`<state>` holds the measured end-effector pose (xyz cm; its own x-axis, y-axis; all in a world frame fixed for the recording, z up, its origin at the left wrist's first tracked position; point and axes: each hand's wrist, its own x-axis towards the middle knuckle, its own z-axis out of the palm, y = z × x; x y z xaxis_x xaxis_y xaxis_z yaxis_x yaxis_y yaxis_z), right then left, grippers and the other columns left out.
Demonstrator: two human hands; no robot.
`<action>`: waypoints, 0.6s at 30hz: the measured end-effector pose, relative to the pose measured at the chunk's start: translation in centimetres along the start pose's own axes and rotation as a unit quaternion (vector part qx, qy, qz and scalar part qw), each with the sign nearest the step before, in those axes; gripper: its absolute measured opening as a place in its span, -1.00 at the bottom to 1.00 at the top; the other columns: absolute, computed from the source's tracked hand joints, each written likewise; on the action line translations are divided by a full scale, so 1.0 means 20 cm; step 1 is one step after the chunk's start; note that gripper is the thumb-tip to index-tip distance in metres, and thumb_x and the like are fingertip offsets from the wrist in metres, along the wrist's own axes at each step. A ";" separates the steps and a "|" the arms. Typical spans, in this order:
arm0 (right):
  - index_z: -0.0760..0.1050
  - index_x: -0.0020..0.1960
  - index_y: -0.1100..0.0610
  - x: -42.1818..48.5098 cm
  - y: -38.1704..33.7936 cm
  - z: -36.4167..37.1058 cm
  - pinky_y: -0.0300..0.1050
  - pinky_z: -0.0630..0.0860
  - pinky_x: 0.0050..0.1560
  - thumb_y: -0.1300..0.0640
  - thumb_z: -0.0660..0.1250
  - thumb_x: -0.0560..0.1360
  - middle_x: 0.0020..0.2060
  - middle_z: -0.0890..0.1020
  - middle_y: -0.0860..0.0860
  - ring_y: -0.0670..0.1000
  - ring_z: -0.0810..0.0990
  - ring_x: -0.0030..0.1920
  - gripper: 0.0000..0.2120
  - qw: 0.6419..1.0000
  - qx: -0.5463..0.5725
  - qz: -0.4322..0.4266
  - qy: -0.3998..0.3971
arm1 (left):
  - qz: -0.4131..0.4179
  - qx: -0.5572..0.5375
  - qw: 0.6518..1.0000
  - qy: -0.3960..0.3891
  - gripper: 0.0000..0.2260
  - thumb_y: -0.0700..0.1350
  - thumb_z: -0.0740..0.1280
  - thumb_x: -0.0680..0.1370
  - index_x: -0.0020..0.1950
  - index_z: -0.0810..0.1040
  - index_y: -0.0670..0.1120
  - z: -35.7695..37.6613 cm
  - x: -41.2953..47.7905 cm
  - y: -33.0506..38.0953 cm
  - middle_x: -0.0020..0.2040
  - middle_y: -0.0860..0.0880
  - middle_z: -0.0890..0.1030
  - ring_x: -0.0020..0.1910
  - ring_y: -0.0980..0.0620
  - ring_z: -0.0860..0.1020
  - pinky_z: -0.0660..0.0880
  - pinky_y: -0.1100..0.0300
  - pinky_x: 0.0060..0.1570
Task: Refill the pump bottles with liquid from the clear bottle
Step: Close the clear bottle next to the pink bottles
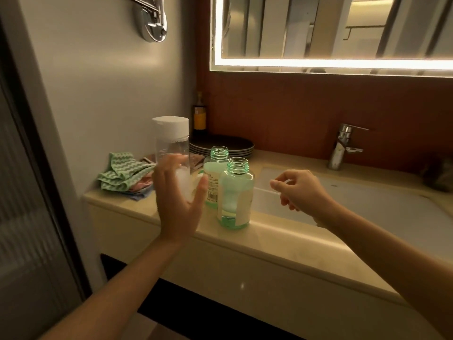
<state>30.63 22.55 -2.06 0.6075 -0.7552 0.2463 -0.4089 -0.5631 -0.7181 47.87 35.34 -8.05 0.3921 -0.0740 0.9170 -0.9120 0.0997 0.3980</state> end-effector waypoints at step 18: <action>0.39 0.26 0.05 -0.72 0.77 -0.98 0.01 0.47 0.12 -0.17 0.25 0.48 0.16 0.50 0.05 0.07 0.47 0.15 -0.56 0.905 -0.343 0.195 0.158 | 0.052 -0.243 0.941 -0.229 -0.75 -0.01 0.23 0.49 0.14 0.35 -0.03 0.94 -0.54 1.01 0.10 -0.11 0.52 0.10 0.12 0.41 0.39 0.21 0.09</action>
<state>2.20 18.19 -3.79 0.1451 -0.9387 0.3127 -0.9425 -0.2273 -0.2450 22.99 19.57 -10.55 0.1086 -0.4479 0.8875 -0.7360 0.5638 0.3746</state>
